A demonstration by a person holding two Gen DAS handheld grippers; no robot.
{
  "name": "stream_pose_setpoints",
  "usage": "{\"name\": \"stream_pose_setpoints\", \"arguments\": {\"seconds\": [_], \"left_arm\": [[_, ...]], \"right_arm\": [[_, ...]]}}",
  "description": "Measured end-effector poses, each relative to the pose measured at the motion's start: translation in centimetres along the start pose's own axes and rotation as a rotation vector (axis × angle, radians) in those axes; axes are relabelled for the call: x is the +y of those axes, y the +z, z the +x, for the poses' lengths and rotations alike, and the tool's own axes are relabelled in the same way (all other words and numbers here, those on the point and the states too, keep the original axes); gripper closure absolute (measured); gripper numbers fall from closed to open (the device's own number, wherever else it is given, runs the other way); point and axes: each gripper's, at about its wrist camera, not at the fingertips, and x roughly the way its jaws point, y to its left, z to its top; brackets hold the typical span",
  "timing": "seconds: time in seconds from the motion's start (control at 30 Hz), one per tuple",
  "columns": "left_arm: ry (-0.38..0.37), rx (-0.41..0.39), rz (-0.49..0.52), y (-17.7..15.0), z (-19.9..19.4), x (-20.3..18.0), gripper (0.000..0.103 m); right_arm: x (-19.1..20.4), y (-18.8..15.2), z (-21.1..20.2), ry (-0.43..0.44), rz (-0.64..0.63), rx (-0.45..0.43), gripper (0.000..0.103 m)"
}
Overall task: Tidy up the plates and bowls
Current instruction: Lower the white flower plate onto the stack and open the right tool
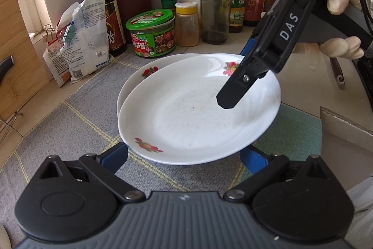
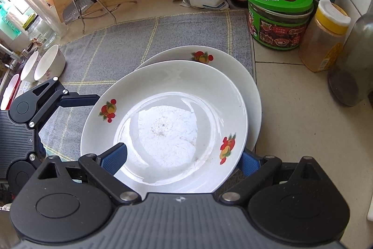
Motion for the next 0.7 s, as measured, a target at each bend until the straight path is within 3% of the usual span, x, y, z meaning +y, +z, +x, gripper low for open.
{"name": "stream_pose_setpoints", "arguments": {"seconds": [0.7], "left_arm": [[-0.027,-0.024,-0.002,0.54,0.39,-0.22,0.002]], "right_arm": [[0.97,-0.98,-0.7,-0.039,-0.002,0.019,0.002]]}}
